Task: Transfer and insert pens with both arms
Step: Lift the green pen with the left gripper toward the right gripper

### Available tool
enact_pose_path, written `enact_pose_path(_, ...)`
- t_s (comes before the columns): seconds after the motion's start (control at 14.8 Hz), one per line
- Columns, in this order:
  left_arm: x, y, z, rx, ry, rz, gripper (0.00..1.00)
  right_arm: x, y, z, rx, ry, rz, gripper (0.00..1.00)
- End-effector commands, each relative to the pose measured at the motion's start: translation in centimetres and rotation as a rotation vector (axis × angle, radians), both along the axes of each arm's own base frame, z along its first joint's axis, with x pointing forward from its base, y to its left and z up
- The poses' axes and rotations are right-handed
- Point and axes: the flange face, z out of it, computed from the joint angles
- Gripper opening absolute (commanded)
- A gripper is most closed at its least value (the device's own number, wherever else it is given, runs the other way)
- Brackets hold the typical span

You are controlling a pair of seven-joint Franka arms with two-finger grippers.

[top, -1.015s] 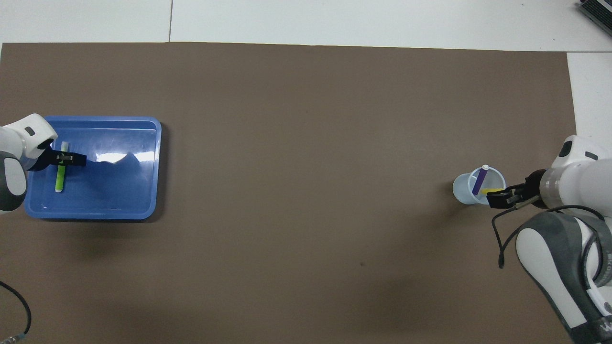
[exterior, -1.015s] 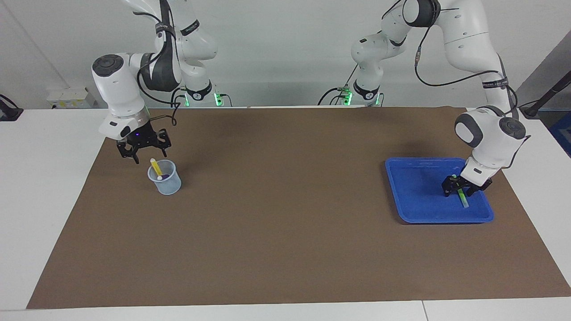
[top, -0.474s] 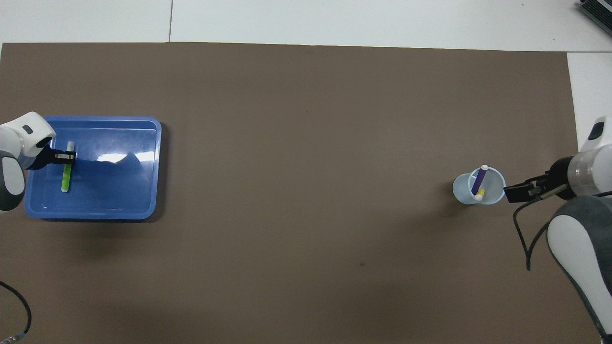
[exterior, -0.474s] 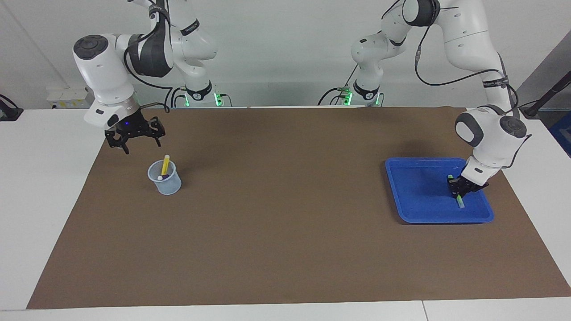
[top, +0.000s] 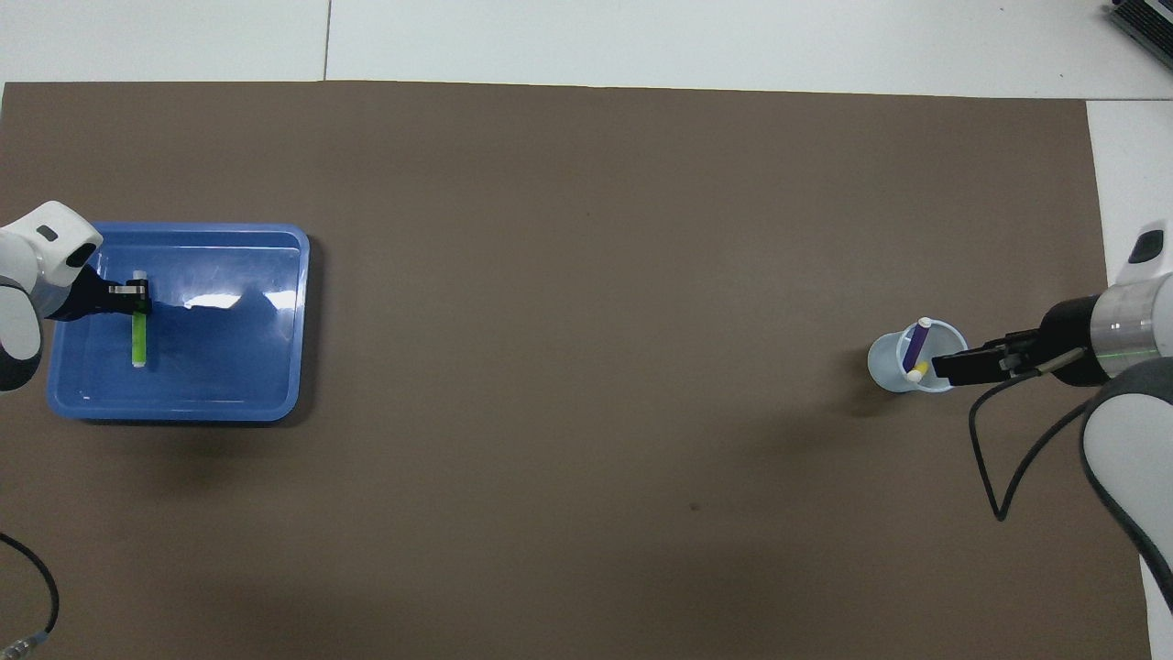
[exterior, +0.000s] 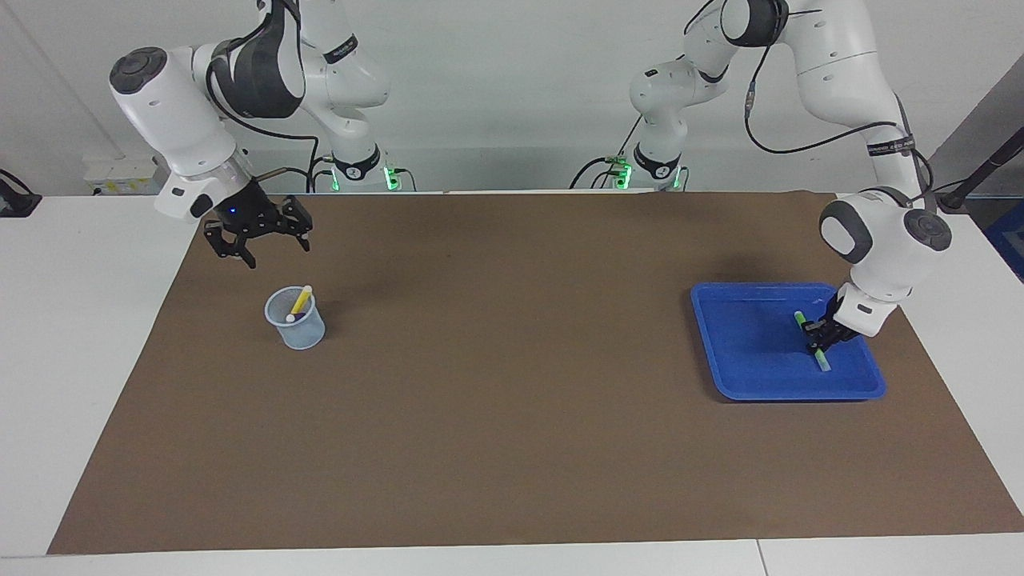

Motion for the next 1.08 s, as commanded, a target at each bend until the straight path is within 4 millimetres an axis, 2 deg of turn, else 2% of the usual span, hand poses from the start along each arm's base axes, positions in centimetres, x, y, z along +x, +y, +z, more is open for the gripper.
enact_pose_path(0.0,1.1,-2.5,3.6,-0.047,0.048,0.139,0.0,-0.4,0.9,0.3,0.109,0.004,0.0,1.0)
enact_pose_path(0.14,0.8,-5.1,6.1,-0.082,0.074,0.243,0.0,-0.6,2.6,0.3,0.179,0.019,0.01,1.0)
enact_pose_path(0.34,-0.2,-9.9,9.1,-0.179,0.128,0.416,0.0,-0.8,3.6,0.8,0.286,0.014,0.003,1.0)
enact_pose_path(0.54,-1.2,-16.6,12.1,-0.237,0.173,0.572,0.0,-1.2,5.1,1.1,0.43,-0.001,0.019,1.0)
enact_pose_path(0.68,-2.2,-22.1,13.8,-0.27,0.216,0.709,0.0,-1.6,7.2,1.2,0.489,-0.001,0.052,1.0)
enact_pose_path(0.81,-3.2,-26.8,14.9,-0.278,0.241,0.8,0.0,-2.2,7.8,0.8,0.56,0.0,0.054,1.0)
enact_pose_path(1.02,-4.4,-32.6,15.9,-0.303,0.272,0.895,0.0,-2.4,8.6,1.1,0.638,-0.012,0.052,1.0)
